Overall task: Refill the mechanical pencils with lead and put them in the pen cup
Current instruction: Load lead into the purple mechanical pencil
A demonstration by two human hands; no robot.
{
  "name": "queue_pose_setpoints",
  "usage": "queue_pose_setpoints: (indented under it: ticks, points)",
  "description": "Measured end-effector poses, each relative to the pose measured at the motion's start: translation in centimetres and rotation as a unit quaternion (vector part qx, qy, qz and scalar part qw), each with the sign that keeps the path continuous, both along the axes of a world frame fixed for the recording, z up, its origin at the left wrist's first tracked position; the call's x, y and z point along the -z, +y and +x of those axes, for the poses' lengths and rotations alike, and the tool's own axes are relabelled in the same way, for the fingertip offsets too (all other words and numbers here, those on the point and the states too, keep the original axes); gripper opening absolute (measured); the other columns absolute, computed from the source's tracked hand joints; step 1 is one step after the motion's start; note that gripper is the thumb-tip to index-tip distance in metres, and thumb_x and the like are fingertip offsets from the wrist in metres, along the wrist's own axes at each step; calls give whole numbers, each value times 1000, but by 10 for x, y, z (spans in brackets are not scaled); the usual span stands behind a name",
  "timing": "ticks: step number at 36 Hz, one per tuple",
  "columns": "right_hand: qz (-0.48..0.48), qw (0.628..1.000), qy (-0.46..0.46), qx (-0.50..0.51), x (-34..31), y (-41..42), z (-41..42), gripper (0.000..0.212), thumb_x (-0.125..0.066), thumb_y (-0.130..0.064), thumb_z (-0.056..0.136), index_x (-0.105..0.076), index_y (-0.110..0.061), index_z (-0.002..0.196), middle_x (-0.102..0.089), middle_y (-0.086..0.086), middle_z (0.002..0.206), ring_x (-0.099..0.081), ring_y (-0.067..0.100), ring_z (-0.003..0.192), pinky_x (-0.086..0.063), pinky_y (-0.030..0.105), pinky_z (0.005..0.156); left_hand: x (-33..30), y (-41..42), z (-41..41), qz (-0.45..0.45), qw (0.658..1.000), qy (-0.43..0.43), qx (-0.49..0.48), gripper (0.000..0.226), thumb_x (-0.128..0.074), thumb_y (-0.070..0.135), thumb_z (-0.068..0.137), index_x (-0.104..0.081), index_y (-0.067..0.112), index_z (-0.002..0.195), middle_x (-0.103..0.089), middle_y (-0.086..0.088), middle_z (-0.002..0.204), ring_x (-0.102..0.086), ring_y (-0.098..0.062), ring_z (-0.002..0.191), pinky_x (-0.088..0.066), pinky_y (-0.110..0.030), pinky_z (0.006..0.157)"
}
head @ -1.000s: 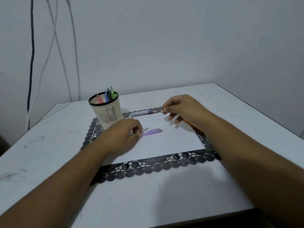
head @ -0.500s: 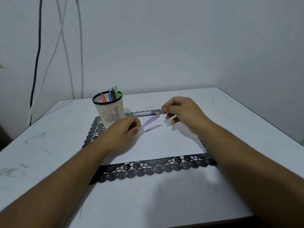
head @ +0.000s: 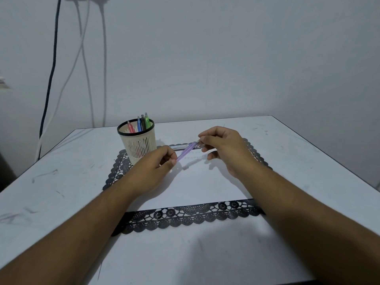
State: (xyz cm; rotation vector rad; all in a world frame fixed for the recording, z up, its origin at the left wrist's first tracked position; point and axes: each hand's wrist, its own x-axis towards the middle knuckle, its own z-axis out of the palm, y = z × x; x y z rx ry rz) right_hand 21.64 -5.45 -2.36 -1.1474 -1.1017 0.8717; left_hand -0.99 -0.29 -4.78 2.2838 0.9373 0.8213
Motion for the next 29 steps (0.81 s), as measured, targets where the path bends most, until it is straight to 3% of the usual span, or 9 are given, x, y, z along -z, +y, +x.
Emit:
queue_pose_setpoints:
  ticks: [29]
  points:
    - [39,999,-25,26,0,-1,-3,11,-69,1,91,-76,-8,92,-72,2,77,-61,12,66,-49,26,54,1,0,1,9,1000,-4,6,12,-56,20,105,-61,24,95,-56,9,80,-45,0,67,-36,-14,60]
